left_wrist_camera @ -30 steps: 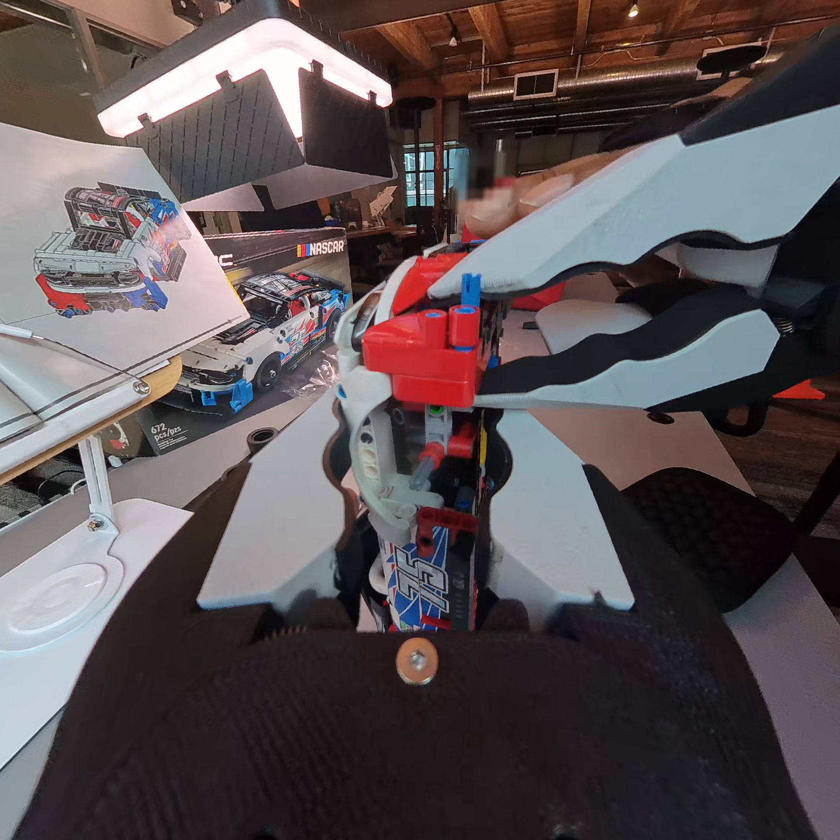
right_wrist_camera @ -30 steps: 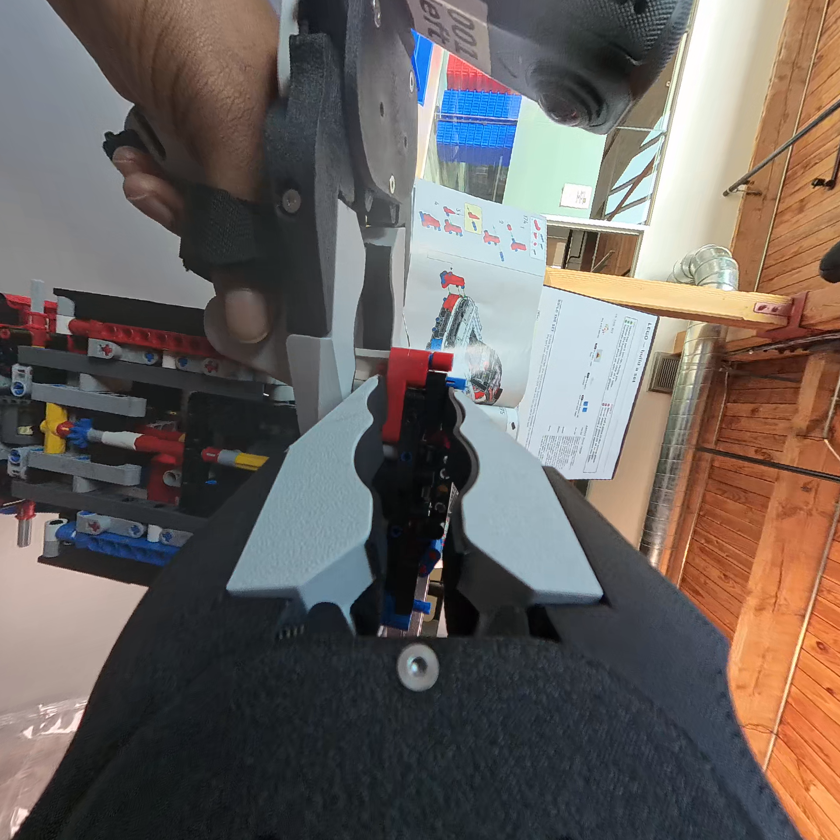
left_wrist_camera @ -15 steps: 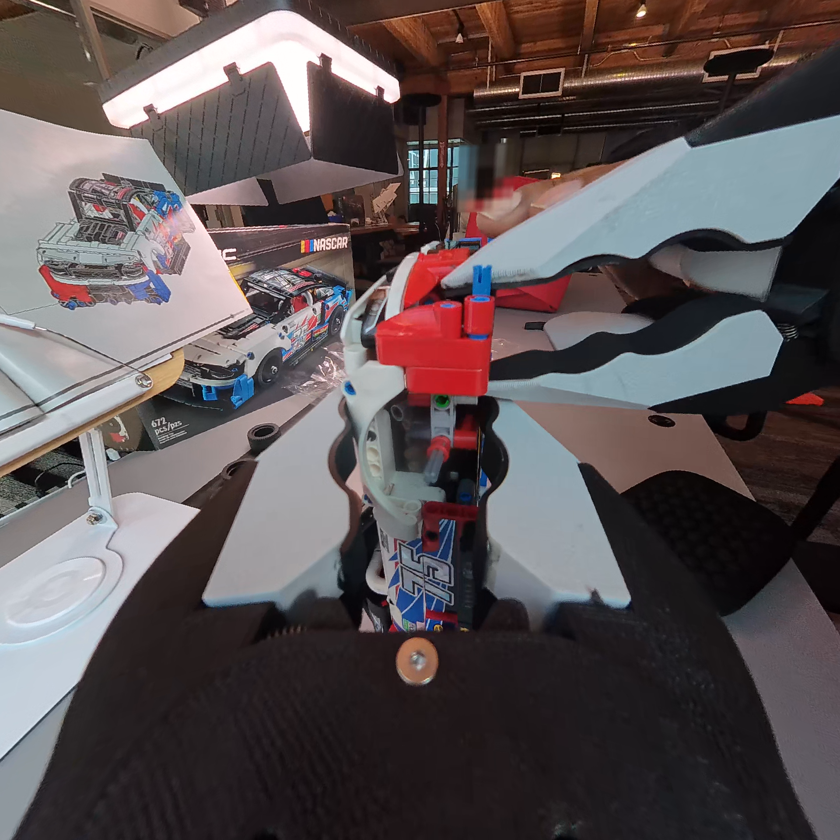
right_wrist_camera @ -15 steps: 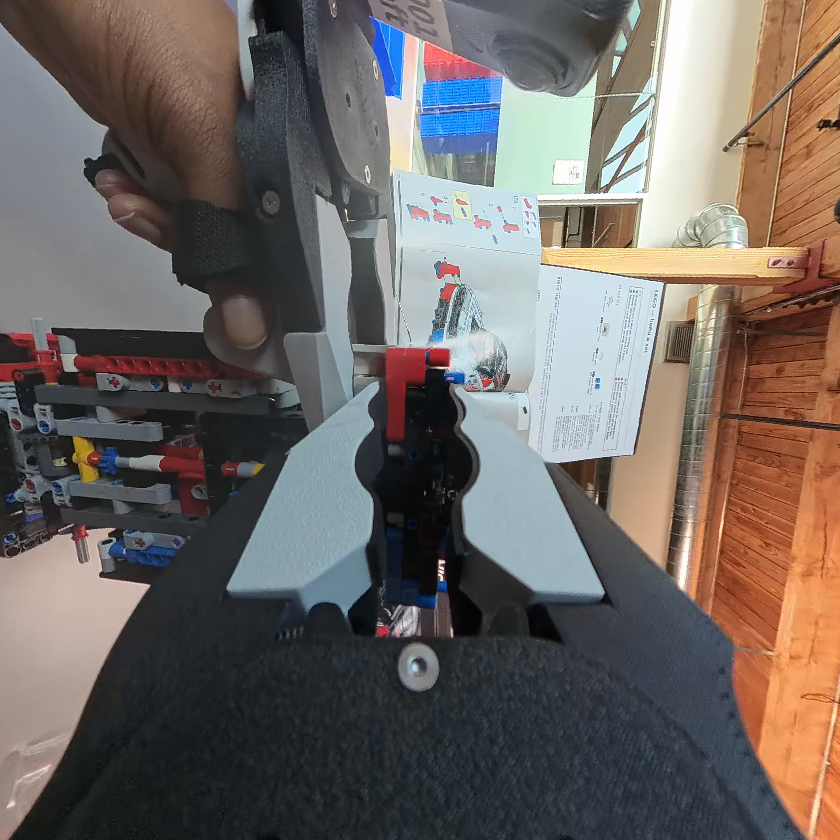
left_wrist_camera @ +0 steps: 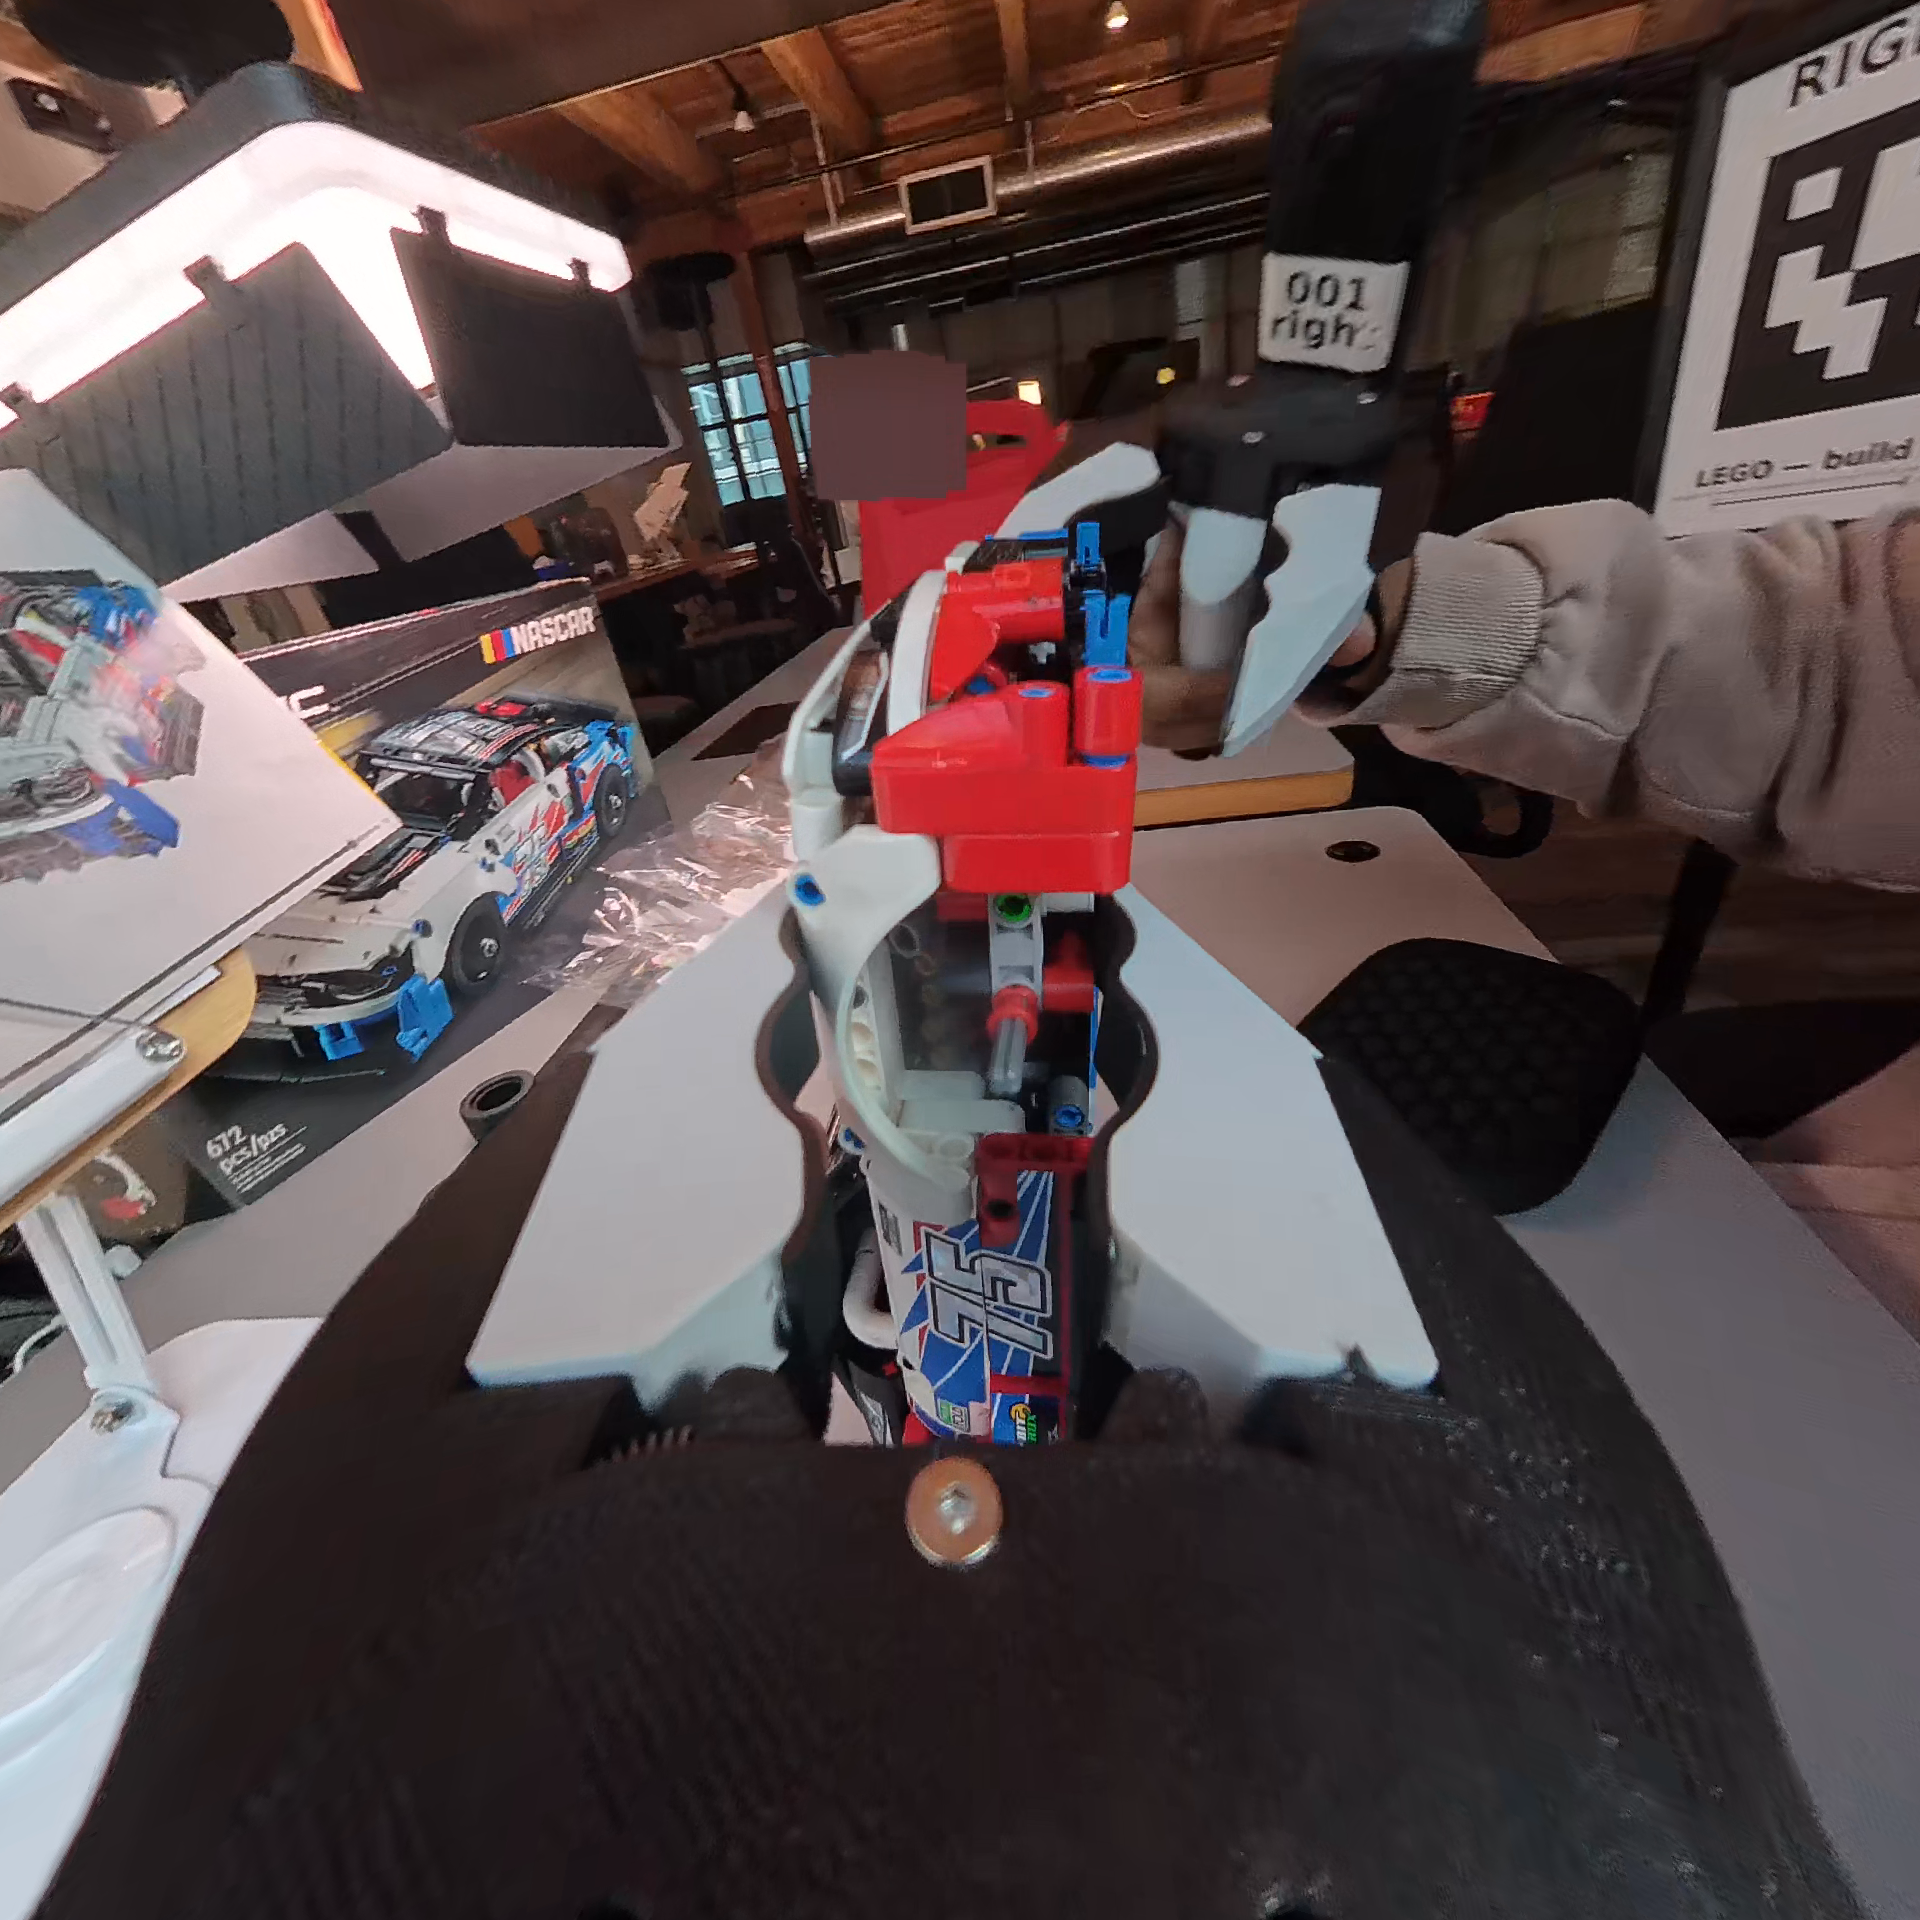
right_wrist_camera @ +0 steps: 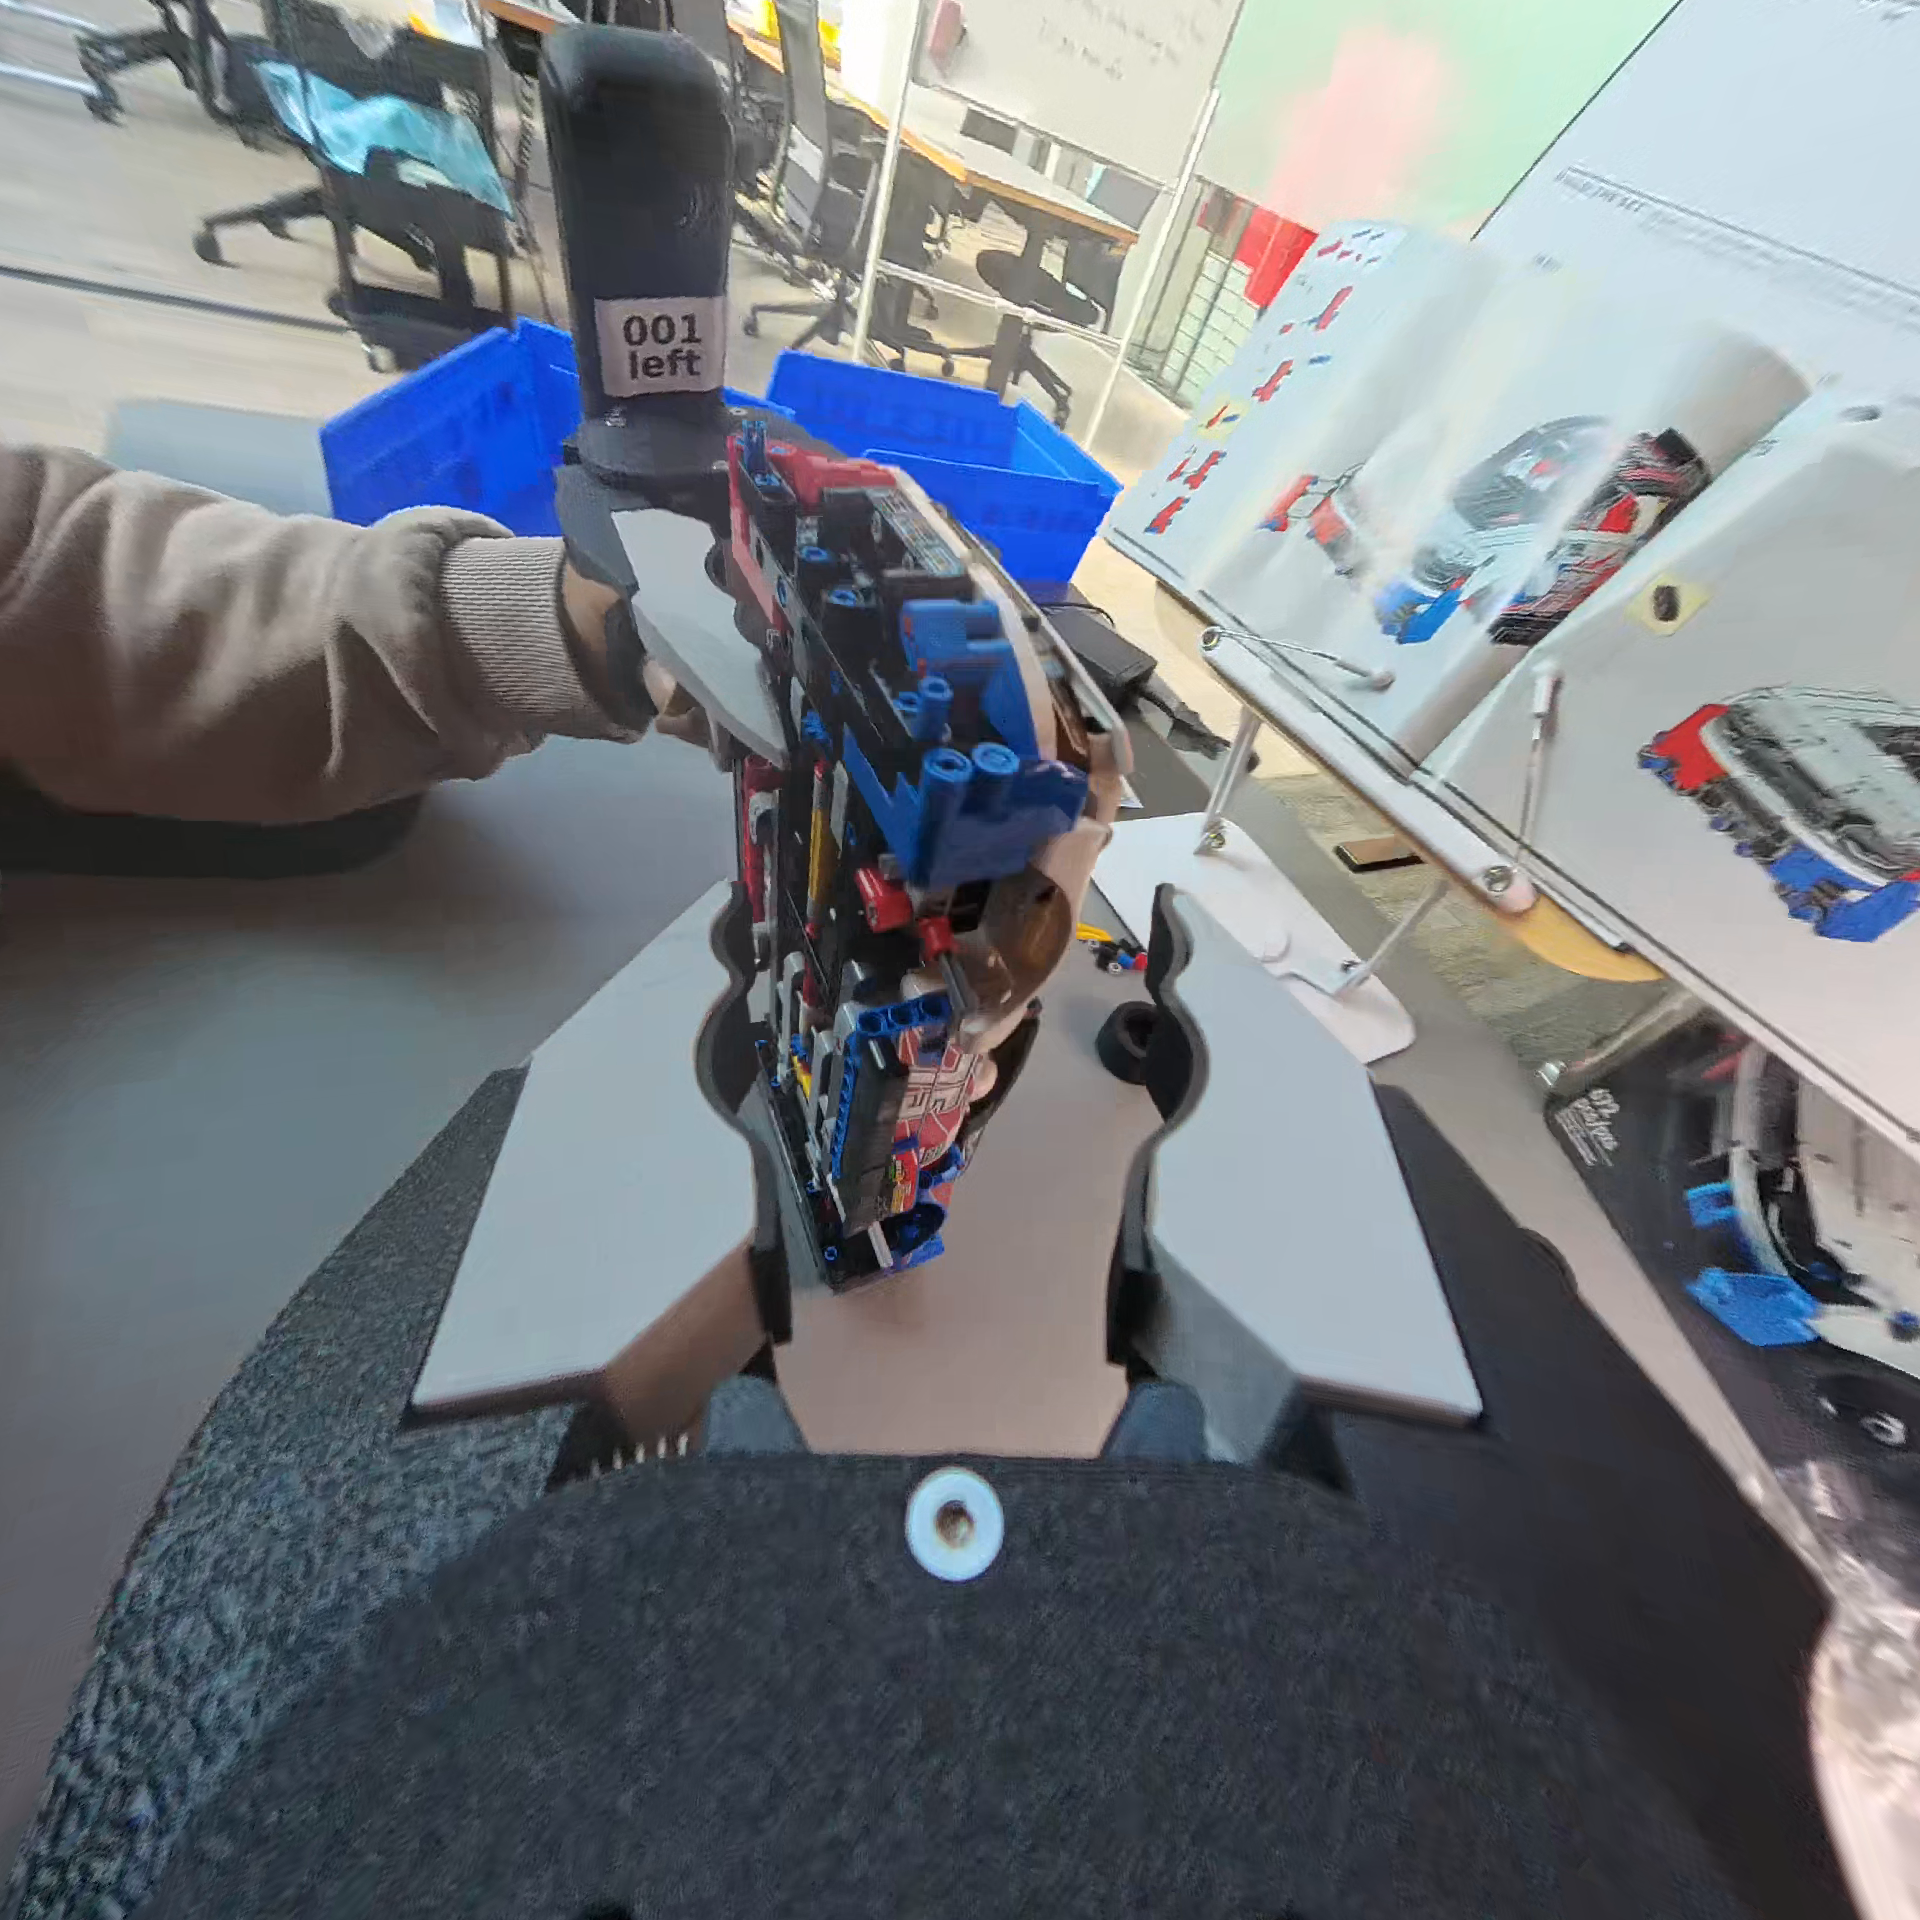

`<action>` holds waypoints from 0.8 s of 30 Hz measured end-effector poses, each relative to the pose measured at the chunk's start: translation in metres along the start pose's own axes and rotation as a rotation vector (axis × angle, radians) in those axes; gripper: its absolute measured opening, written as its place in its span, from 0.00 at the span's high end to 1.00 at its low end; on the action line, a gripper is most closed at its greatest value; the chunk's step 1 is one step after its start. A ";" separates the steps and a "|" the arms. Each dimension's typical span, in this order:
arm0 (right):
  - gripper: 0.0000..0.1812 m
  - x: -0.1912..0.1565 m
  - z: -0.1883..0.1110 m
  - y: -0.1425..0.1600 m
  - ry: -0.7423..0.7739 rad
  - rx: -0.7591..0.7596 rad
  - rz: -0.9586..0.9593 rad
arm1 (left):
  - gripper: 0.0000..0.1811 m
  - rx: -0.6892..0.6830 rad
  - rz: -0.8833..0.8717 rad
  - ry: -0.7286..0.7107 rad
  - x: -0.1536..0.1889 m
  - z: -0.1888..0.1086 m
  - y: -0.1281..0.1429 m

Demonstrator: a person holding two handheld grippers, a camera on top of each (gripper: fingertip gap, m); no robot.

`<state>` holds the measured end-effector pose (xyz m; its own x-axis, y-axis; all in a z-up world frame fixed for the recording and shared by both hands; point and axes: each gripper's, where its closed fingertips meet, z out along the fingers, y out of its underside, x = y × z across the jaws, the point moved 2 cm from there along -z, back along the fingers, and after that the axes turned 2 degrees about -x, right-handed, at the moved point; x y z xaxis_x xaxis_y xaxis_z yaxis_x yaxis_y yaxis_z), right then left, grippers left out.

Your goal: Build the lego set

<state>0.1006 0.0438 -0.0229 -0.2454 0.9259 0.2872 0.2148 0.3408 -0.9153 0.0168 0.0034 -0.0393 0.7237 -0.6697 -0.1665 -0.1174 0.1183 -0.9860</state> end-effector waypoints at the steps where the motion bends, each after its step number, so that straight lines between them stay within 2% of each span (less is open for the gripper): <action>1: 0.60 -0.005 0.002 0.004 -0.022 0.022 0.003 | 0.72 0.002 0.017 0.036 0.006 -0.001 -0.001; 4: 0.60 -0.029 0.017 0.009 -0.075 0.067 -0.026 | 0.72 -0.004 0.109 0.139 0.027 -0.005 -0.003; 5: 0.64 -0.037 0.023 0.010 -0.078 0.074 -0.052 | 0.72 -0.019 0.143 0.160 0.034 -0.007 -0.003; 6: 0.72 -0.045 0.027 0.012 -0.072 0.081 -0.098 | 0.72 -0.038 0.173 0.167 0.040 -0.008 -0.002; 8: 0.73 -0.055 0.028 0.011 -0.053 0.132 -0.171 | 0.72 -0.091 0.223 0.159 0.048 -0.013 0.000; 14: 0.74 -0.073 0.033 0.021 0.031 0.211 -0.383 | 0.68 -0.196 0.209 -0.040 0.062 -0.043 0.013; 16: 0.74 -0.073 0.037 0.029 0.092 0.184 -0.458 | 0.65 -0.190 0.148 -0.103 0.070 -0.058 0.018; 19: 0.74 -0.074 0.046 0.042 0.180 0.144 -0.575 | 0.65 -0.226 0.042 -0.266 0.075 -0.080 0.034; 21: 0.73 -0.075 0.055 0.054 0.217 0.112 -0.660 | 0.66 -0.222 -0.063 -0.284 0.086 -0.087 0.047; 24: 0.73 -0.078 0.074 0.079 0.265 0.006 -0.831 | 0.67 -0.267 -0.148 -0.367 0.085 -0.092 0.077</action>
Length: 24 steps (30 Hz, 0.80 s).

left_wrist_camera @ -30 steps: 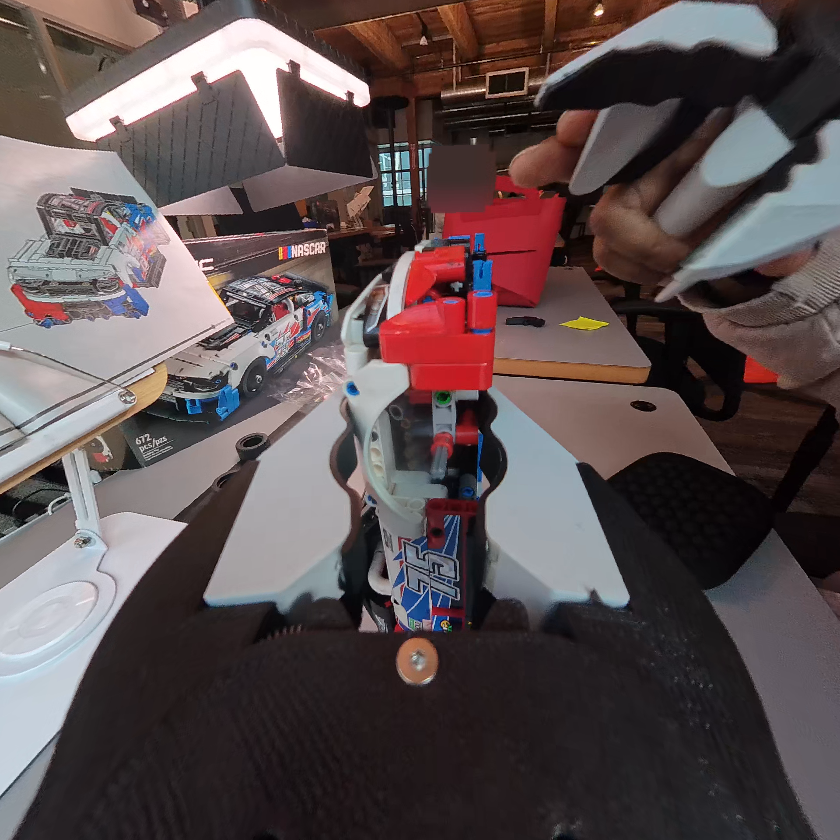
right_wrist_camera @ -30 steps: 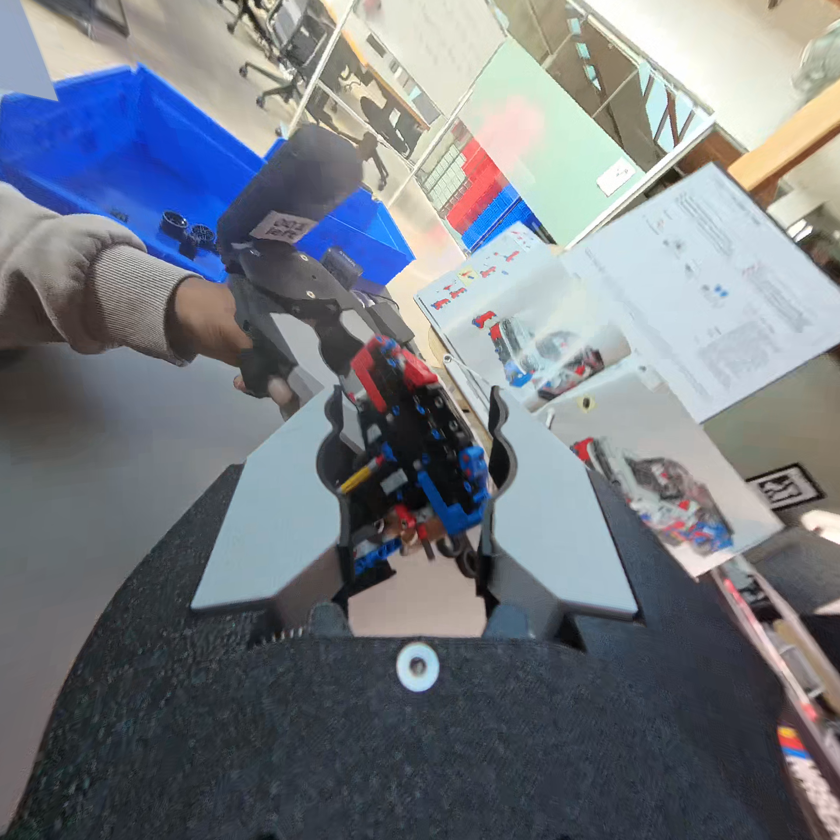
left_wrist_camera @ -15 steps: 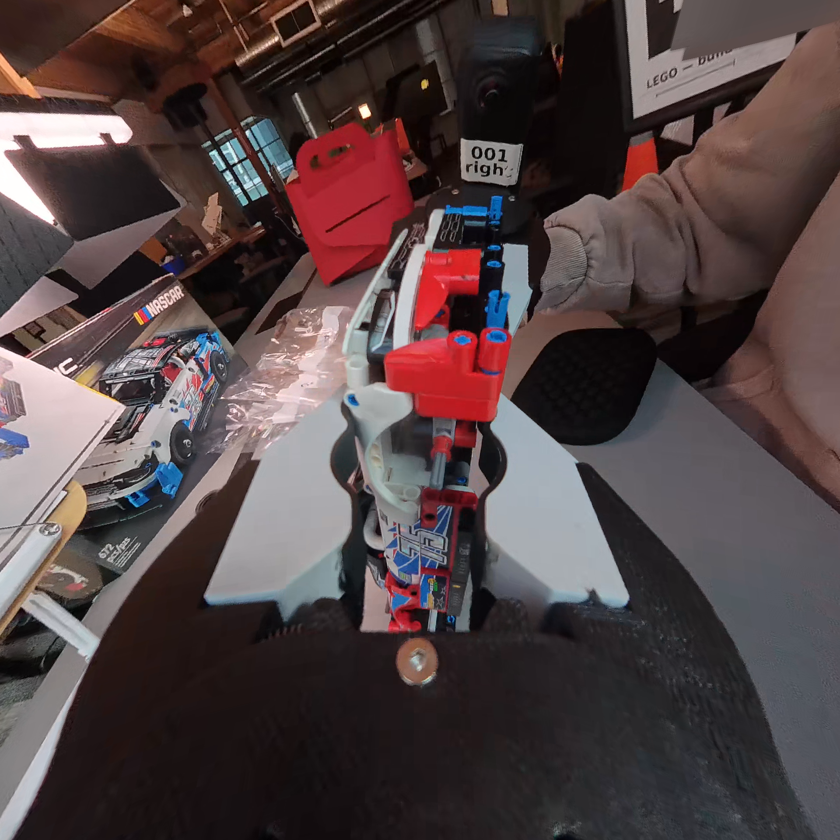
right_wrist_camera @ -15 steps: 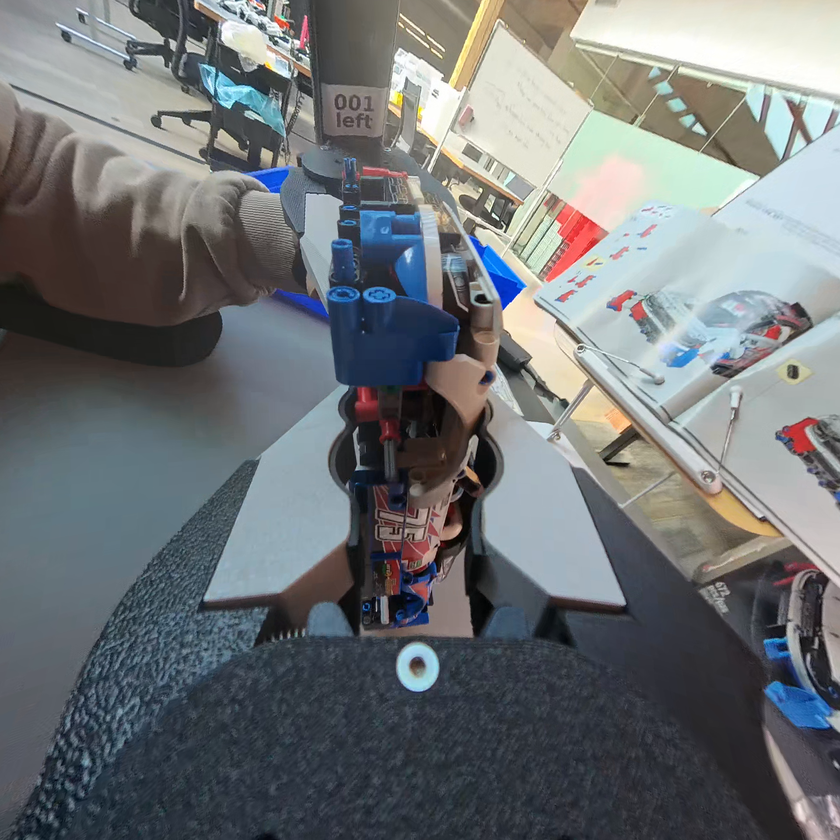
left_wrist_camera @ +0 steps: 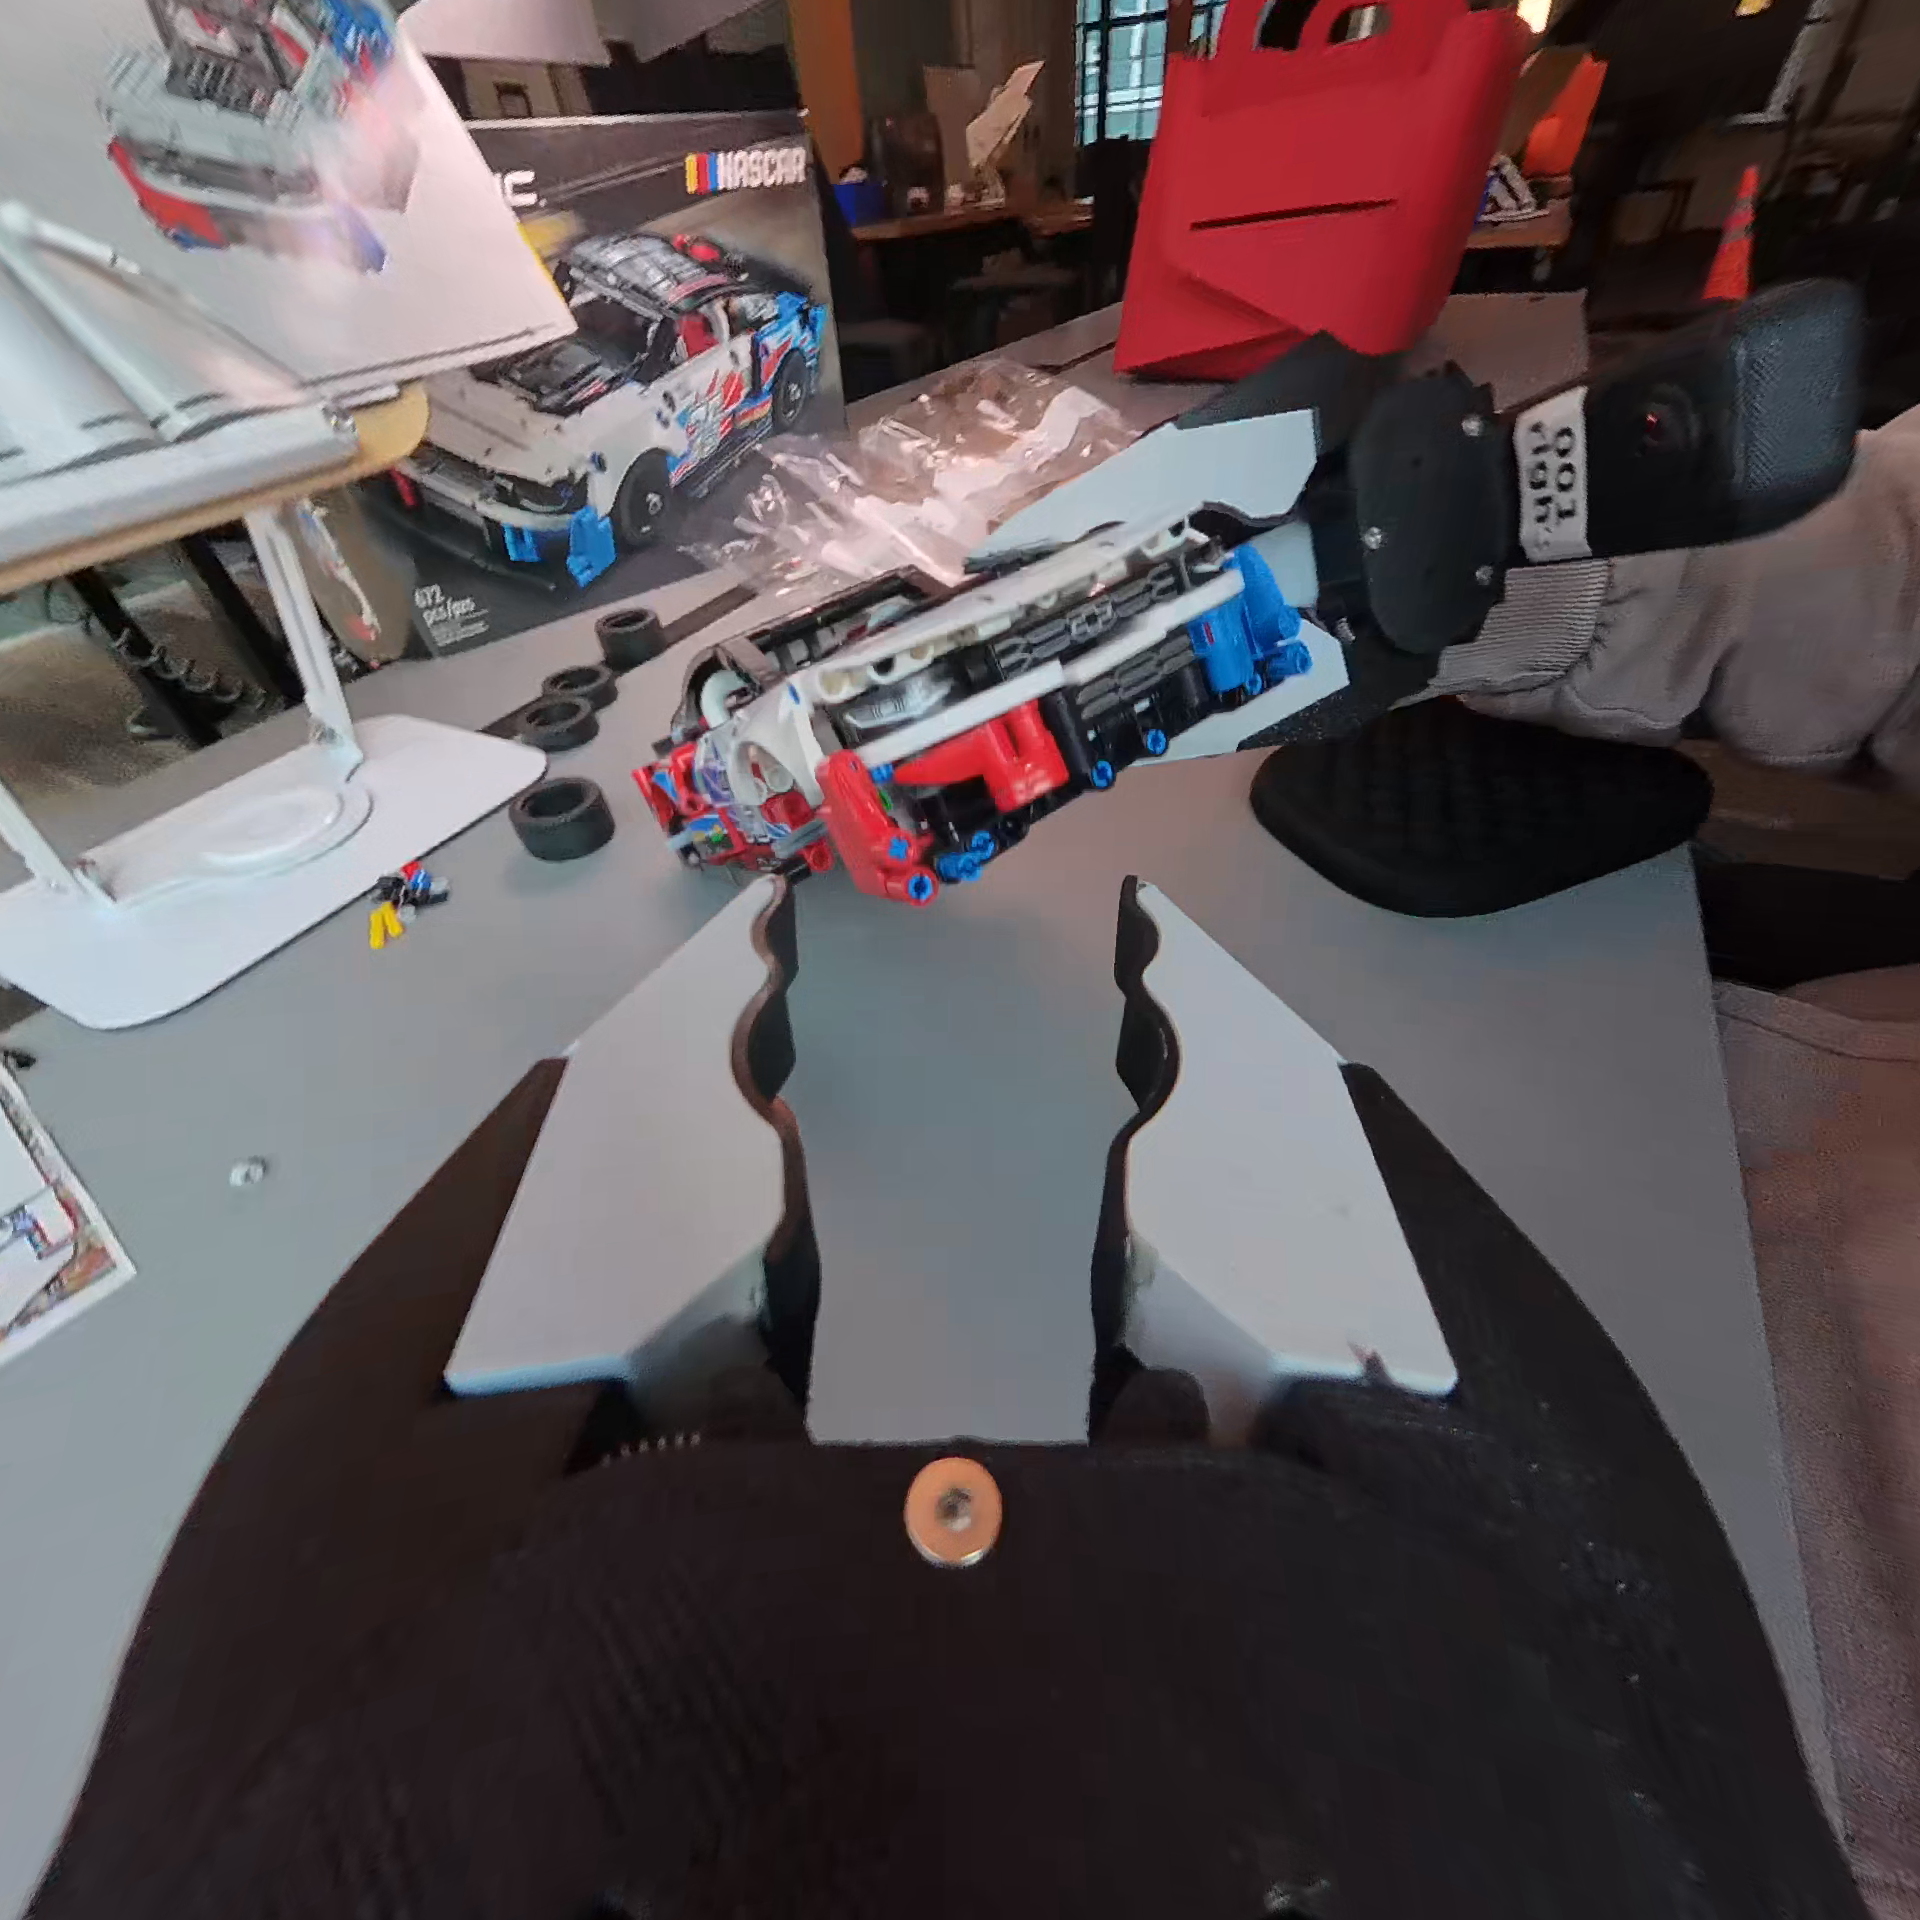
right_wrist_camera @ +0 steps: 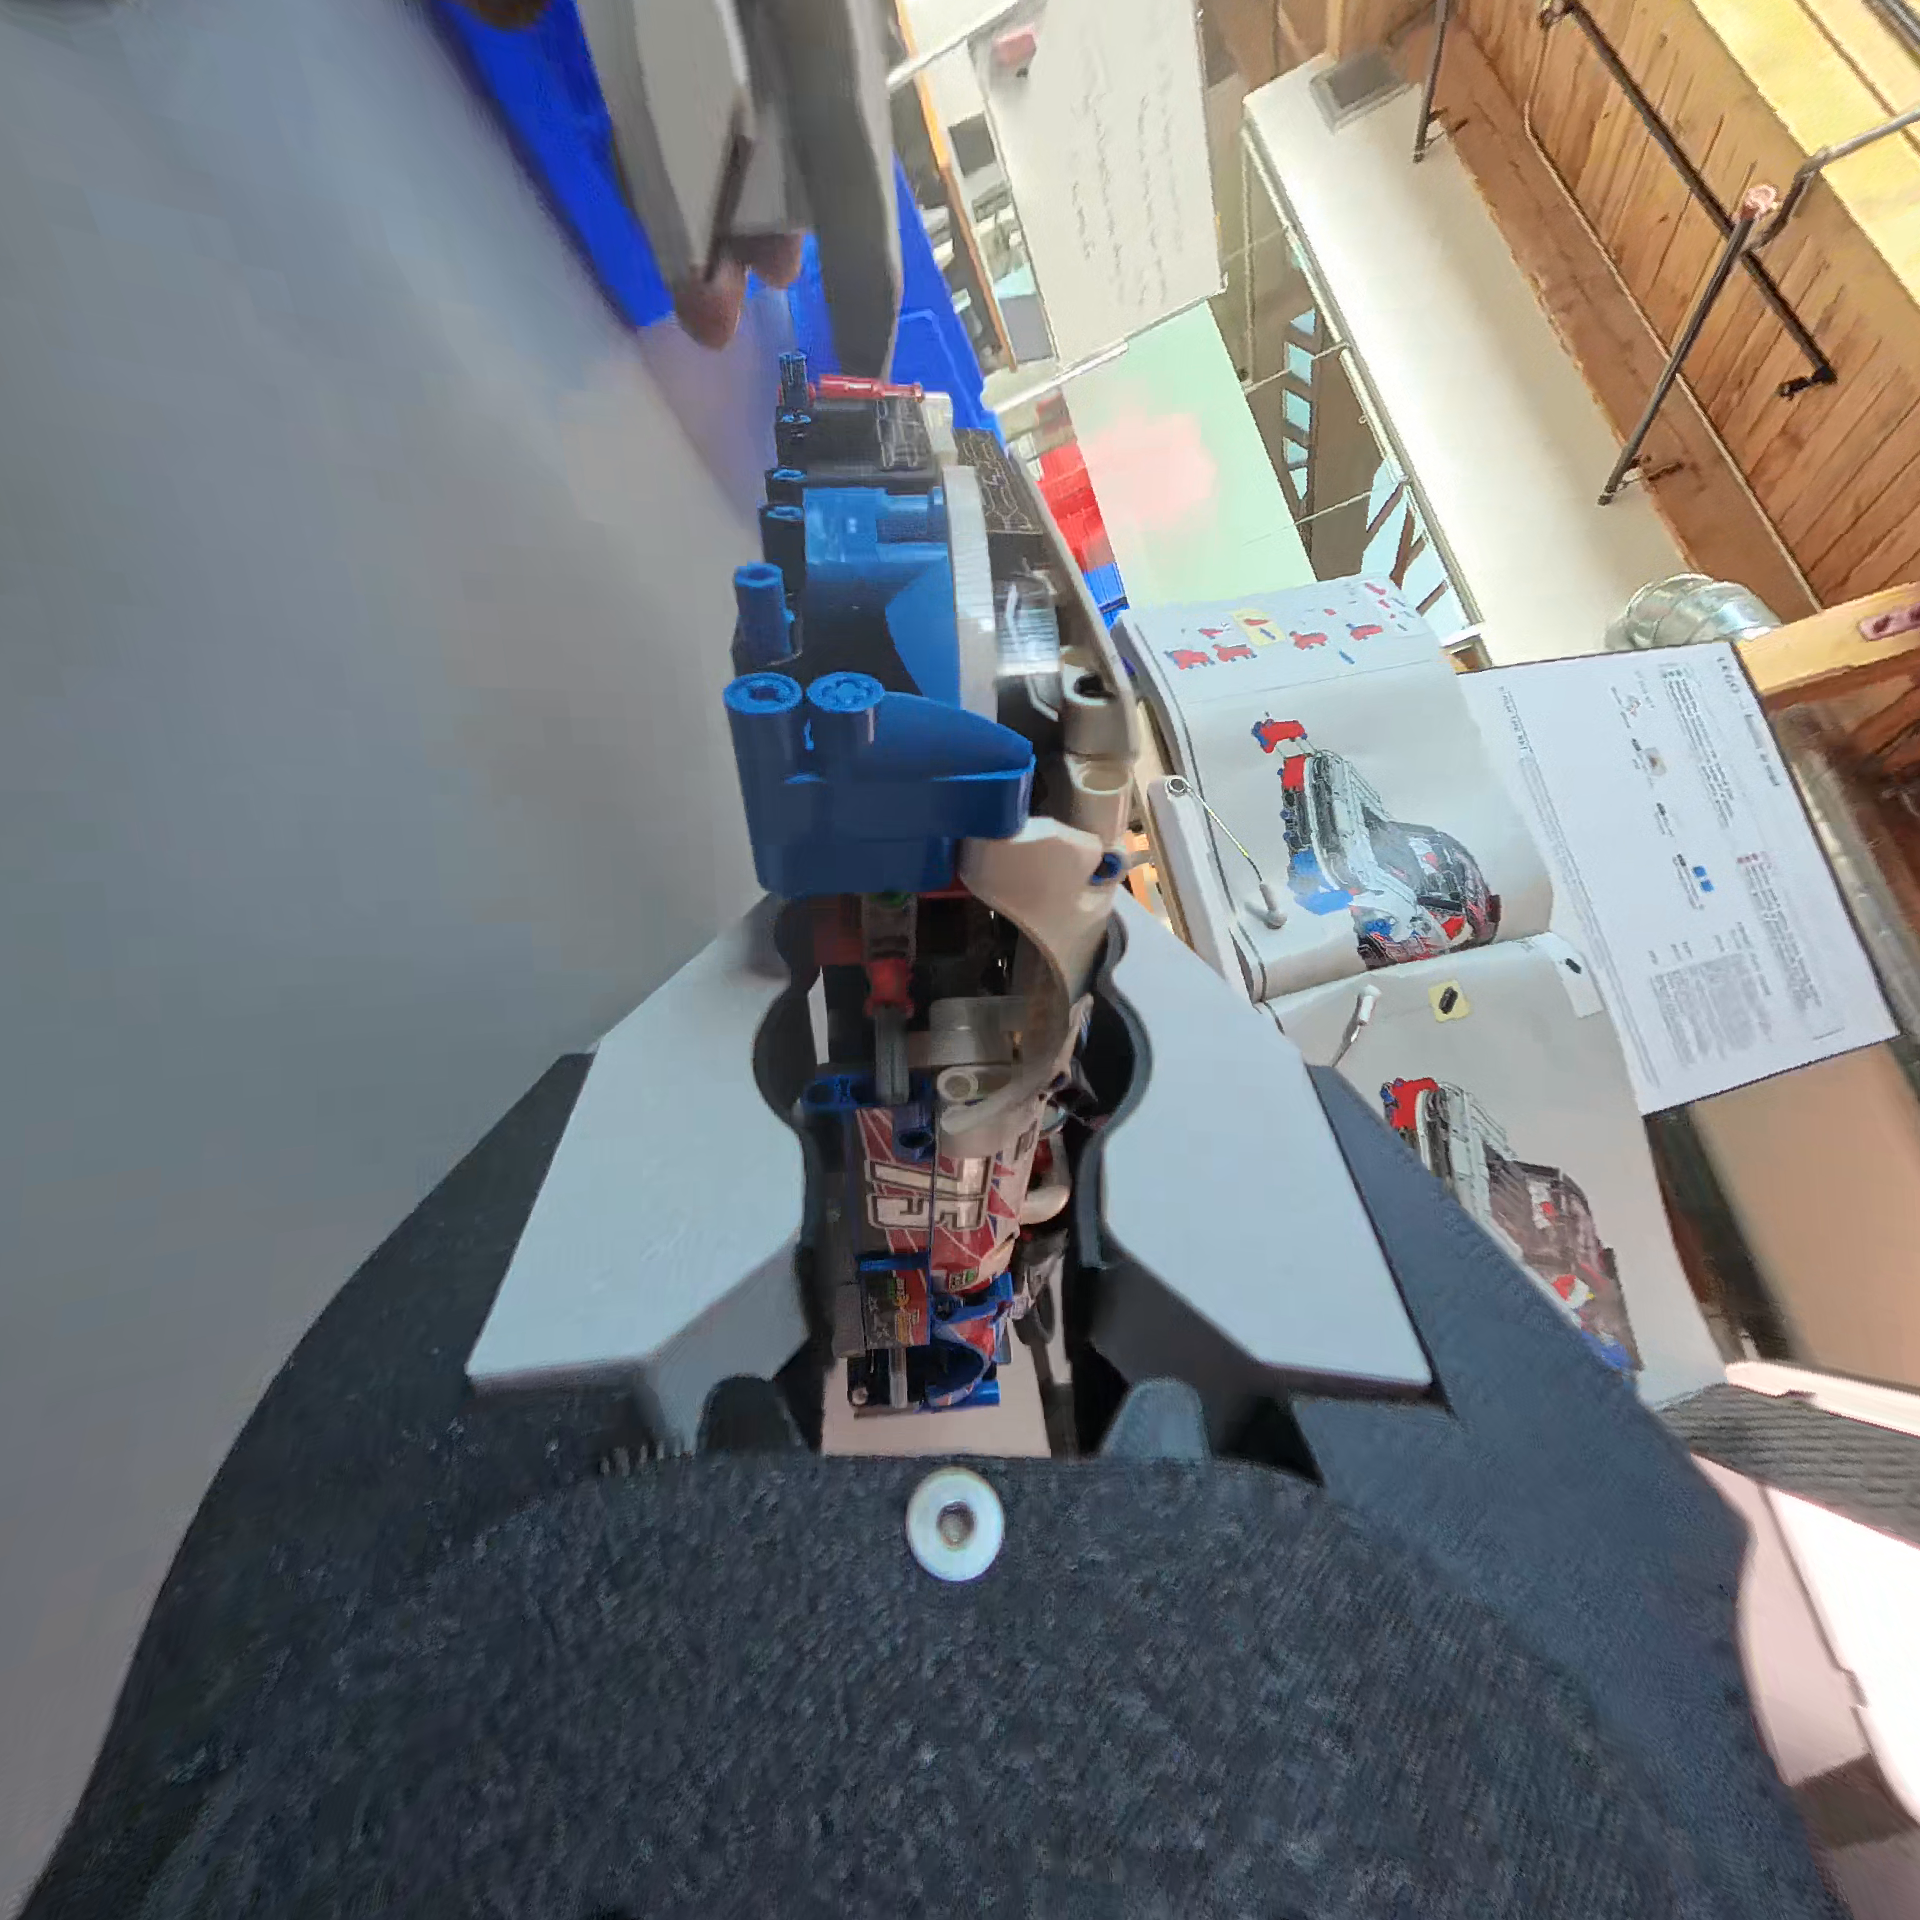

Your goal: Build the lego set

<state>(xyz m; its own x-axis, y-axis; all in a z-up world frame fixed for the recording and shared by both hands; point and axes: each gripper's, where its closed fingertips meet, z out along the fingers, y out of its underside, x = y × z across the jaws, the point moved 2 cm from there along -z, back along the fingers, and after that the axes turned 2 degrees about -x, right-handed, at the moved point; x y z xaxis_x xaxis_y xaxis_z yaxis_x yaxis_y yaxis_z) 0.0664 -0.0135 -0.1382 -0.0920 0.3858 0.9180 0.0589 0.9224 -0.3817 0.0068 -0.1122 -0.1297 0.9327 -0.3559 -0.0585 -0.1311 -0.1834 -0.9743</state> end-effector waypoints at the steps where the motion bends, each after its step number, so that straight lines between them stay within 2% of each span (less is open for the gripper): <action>1: 0.73 -0.009 0.005 0.003 -0.003 -0.016 -0.065 | 0.67 -0.017 -0.017 -0.030 -0.005 0.004 0.009; 4: 0.73 -0.032 0.017 0.010 -0.015 -0.045 -0.182 | 0.65 -0.136 0.041 -0.079 -0.019 0.018 0.036; 8: 0.73 -0.048 0.030 0.025 -0.026 -0.130 -0.249 | 0.60 -0.275 0.151 -0.052 -0.024 0.031 0.061; 10: 0.72 -0.055 0.034 0.025 -0.032 -0.140 -0.271 | 0.59 -0.317 0.267 -0.085 -0.028 0.037 0.068; 12: 0.72 -0.059 0.037 0.024 -0.041 -0.148 -0.263 | 0.57 -0.355 0.458 -0.134 -0.030 0.042 0.071; 15: 0.72 -0.061 0.042 0.028 -0.058 -0.201 -0.233 | 0.59 -0.389 0.690 -0.142 -0.027 0.050 0.075; 16: 0.71 -0.060 0.043 0.031 -0.061 -0.234 -0.218 | 0.63 -0.384 0.742 -0.144 -0.026 0.051 0.076; 17: 0.70 -0.060 0.044 0.033 -0.070 -0.259 -0.197 | 0.70 -0.377 0.779 -0.147 -0.026 0.052 0.076; 19: 0.64 -0.065 0.043 0.039 -0.128 -0.305 -0.140 | 0.72 -0.371 0.820 -0.151 -0.030 0.053 0.079; 22: 0.69 -0.067 0.038 0.039 -0.143 -0.288 -0.132 | 0.72 -0.375 0.849 -0.137 -0.035 0.057 0.081; 24: 0.69 -0.068 0.031 0.036 -0.179 -0.274 -0.102 | 0.71 -0.417 0.906 -0.130 -0.041 0.058 0.088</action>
<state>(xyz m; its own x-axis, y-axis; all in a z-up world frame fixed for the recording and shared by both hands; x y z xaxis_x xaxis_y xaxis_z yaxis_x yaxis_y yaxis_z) 0.0444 -0.0057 -0.2182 -0.2831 0.3112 0.9072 0.3031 0.9264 -0.2232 -0.0232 -0.0608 -0.2252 0.4494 -0.4224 -0.7871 -0.8933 -0.2082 -0.3983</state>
